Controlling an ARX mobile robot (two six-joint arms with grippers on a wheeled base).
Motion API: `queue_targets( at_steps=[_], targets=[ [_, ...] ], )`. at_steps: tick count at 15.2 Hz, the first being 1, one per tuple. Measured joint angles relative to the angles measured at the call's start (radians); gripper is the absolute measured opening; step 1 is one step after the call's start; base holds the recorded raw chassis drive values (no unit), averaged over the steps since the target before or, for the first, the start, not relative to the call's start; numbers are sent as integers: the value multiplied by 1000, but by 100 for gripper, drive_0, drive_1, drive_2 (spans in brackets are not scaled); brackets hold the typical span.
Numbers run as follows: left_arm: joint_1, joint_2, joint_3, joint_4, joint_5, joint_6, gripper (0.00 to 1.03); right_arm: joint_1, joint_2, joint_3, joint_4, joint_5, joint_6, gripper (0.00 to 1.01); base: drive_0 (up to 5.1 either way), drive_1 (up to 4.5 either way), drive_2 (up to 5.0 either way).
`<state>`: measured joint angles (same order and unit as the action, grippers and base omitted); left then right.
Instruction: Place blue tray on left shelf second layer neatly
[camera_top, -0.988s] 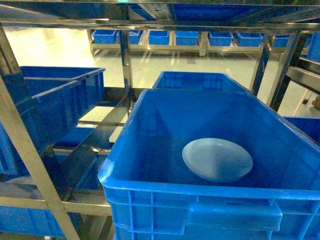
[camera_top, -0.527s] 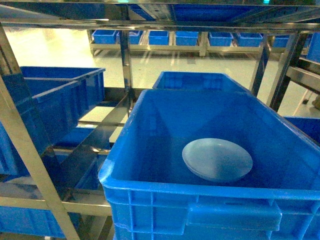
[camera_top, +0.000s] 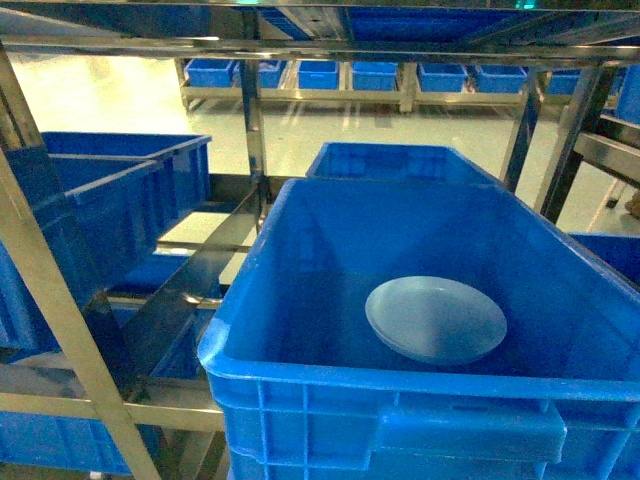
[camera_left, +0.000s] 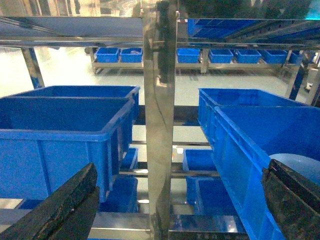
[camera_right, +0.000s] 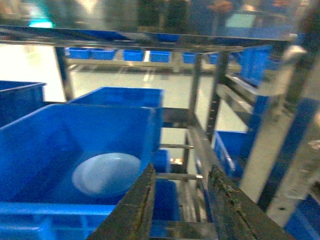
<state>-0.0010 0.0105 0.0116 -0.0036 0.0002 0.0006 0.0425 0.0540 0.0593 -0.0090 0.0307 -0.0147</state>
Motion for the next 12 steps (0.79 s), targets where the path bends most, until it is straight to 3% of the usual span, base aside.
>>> queue_targets(
  at_steps=[1,3,7,8,12],
  targets=[
    [0,0,0,0,-3,0,98,-54,-5,-4,2,-11,5,25,0,0,0],
    [0,0,0,0,-1,0,98,-42,-12,-12,4,-28,5,1,0,0,0],
    [0,0,0,0,-2,0,98,-43,-49,-44,5,-30,11,2,0,0,0],
    [0,0,0,0,-1,0,98,-43,-49,-44,5,-31,11,4,0,0,0],
    [0,0,0,0,-1,0,98,-43,-49,-44,5,-31,11,57,0,0,0]
  ],
)
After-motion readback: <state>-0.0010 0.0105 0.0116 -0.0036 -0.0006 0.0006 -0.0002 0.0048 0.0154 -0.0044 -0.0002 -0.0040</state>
